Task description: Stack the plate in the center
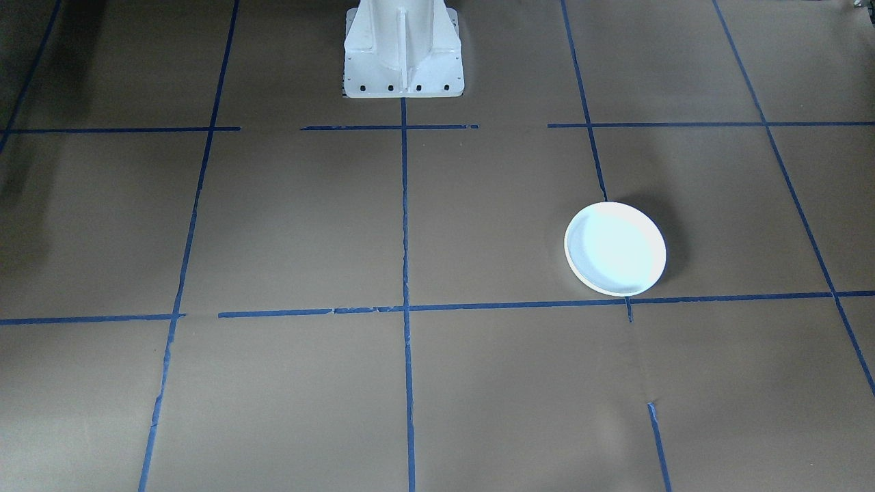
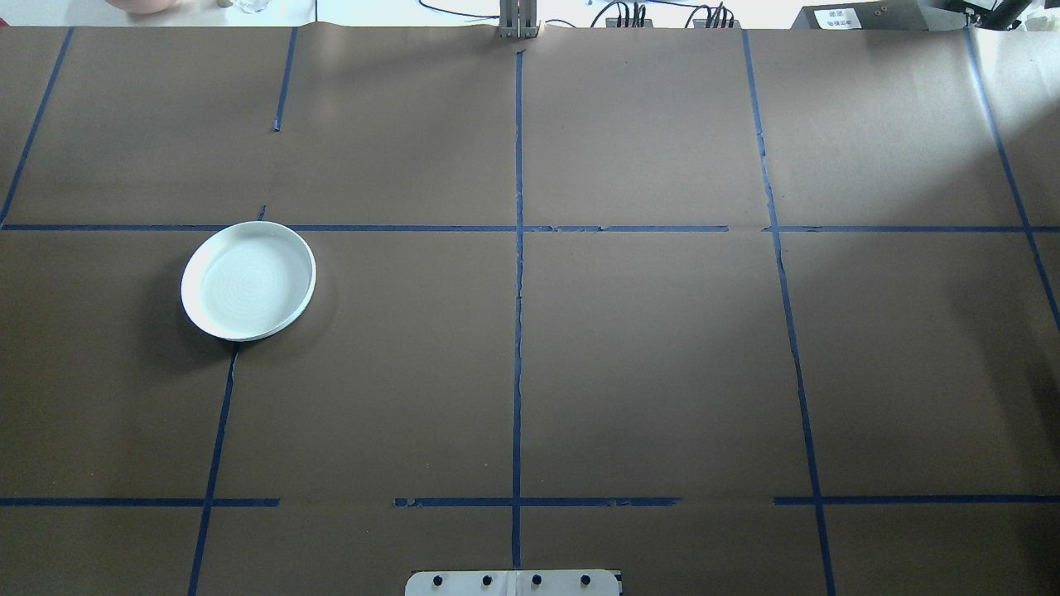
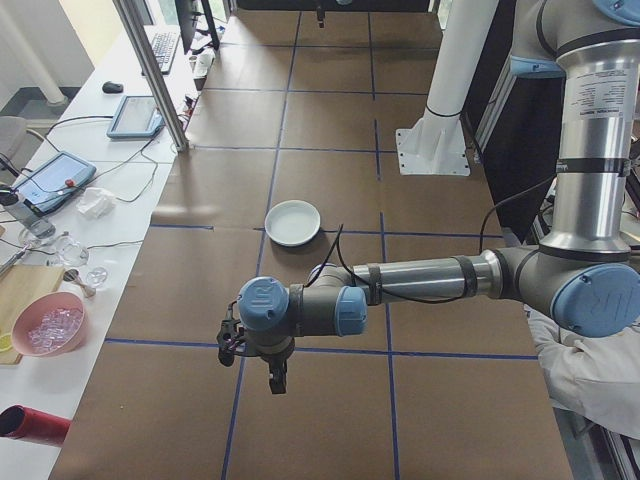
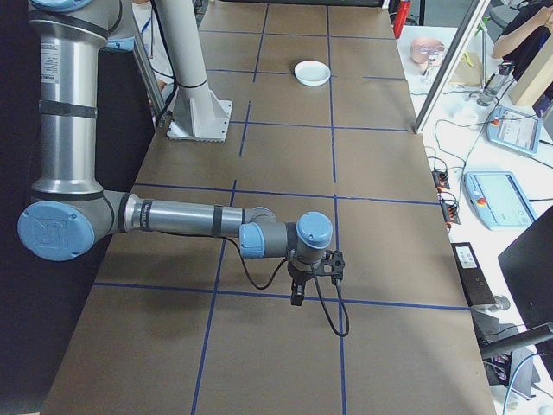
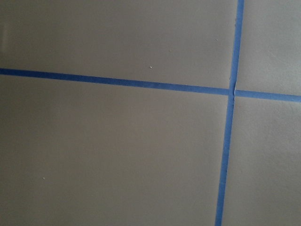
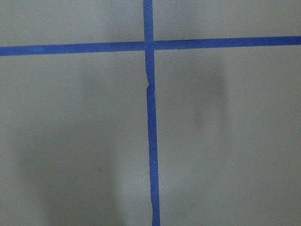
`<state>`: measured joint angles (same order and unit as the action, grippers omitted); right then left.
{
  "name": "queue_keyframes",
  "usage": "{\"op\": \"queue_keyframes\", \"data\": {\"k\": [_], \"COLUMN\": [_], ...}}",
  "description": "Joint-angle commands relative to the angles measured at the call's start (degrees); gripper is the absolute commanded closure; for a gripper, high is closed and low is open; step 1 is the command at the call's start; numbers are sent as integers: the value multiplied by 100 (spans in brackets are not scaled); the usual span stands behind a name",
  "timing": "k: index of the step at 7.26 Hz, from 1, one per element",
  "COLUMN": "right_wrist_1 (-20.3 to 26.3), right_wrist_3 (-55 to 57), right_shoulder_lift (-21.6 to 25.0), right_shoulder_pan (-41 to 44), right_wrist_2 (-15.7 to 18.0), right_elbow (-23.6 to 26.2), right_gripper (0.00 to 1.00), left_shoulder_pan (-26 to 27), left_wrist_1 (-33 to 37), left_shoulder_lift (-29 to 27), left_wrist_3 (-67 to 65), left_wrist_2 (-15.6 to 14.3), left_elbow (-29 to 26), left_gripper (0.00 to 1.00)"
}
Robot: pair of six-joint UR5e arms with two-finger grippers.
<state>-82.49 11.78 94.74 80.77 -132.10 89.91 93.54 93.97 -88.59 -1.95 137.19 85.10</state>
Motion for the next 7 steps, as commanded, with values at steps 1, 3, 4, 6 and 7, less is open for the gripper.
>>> {"op": "queue_keyframes", "data": {"k": [1,3,4,6,7], "right_wrist_1": [4,4,-4,-4,4], "right_wrist_3": [0,0,0,0,0], "right_shoulder_lift": [0,0,0,0,0], "right_shoulder_pan": [0,0,0,0,0], "right_wrist_2": [0,0,0,0,0], "right_elbow": [0,0,0,0,0], "right_gripper": [0,0,0,0,0], "left_shoulder_pan": [41,50,50,129,172], "left_wrist_1": [16,-333,-335,-370,-379], "left_shoulder_lift": [61,52,35,26,34], "left_wrist_3": [428,1195,1275,1557,1531], "left_wrist_2": [63,-210,-402,-518,-501], "left_elbow": [-2,41,59,68,59], "left_gripper": [0,0,0,0,0]}}
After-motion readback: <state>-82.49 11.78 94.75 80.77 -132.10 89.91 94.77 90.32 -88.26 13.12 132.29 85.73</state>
